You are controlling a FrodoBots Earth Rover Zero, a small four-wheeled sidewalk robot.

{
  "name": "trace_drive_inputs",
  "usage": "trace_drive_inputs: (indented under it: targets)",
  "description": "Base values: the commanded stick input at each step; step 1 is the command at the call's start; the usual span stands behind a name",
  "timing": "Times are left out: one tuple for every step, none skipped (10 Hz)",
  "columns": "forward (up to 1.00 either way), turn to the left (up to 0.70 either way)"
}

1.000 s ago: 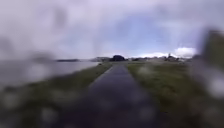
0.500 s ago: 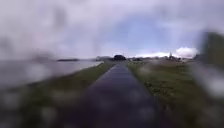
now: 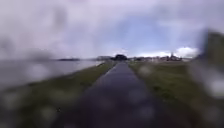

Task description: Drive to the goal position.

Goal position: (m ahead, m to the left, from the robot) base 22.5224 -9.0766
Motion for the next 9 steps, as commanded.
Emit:
trace_drive_inputs:
  targets:
    - [0.70, -0.20]
    - [0.70, -0.05]
    - [0.70, 0.00]
    - [0.70, 0.00]
    - [0.70, 0.00]
    - [0.70, 0.00]
    - [0.70, 0.00]
    - [0.70, 0.00]
    - [0.70, 0.00]
